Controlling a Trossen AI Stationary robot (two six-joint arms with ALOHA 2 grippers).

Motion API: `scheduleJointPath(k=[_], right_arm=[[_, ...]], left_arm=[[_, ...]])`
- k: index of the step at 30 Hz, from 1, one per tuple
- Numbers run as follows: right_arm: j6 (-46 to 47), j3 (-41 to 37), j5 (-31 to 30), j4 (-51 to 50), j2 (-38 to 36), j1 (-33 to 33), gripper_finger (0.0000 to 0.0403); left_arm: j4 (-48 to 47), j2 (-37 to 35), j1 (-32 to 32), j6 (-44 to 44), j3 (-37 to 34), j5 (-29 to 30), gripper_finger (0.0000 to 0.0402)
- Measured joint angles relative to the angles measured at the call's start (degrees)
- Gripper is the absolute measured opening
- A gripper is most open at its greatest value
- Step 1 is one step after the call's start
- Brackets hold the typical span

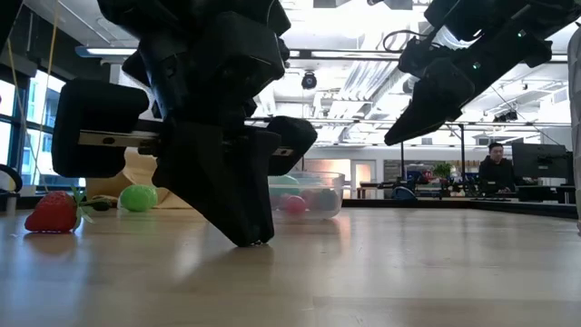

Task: Pick and placing Produce into tupperware
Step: Put the blueberry into the transparent bin

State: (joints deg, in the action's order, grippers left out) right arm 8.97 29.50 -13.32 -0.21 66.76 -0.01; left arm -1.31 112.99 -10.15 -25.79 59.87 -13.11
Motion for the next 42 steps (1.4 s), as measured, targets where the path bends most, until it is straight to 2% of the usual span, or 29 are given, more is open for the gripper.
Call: scheduleJointPath(k=[8, 16, 19, 25, 28, 33, 38, 42], right_arm=[[0.0, 0.0, 0.0, 0.0, 0.0, 0.0, 0.0176], [0.0, 0.0, 0.0, 0.0, 0.0, 0.0, 0.0176], [0.0, 0.0, 0.0, -0.1, 0.0, 0.0, 0.0176], [0.0, 0.0, 0.0, -0.6, 0.0, 0.0, 0.0176], [0.0, 0.0, 0.0, -0.8, 0.0, 0.0, 0.0176], [0.0, 0.0, 0.0, -1.1, 0.0, 0.0, 0.0176], [0.0, 0.0, 0.0, -1.0, 0.0, 0.0, 0.0176], [0.0, 0.0, 0.0, -0.9, 0.0, 0.0, 0.0176]], left_arm=[[-9.7, 0.3, 0.0, -4.7, 6.1, 2.1, 0.0058], [-23.3, -1.2, 0.6, -9.4, 14.1, 12.0, 0.0053], [-29.5, -3.3, 2.2, -10.0, 15.7, 14.2, 0.0059], [-34.5, -9.3, 8.6, -11.5, 16.3, 18.0, 0.0061], [-36.1, -11.7, 12.5, -13.1, 16.1, 17.5, 0.0061], [-36.1, -12.8, 19.1, -14.6, 15.9, 12.1, 0.0062], [-33.4, -12.8, 23.2, -15.8, 11.4, 7.0, 0.0062], [-29.5, -12.7, 25.3, -15.9, 7.0, 5.2, 0.0062]])
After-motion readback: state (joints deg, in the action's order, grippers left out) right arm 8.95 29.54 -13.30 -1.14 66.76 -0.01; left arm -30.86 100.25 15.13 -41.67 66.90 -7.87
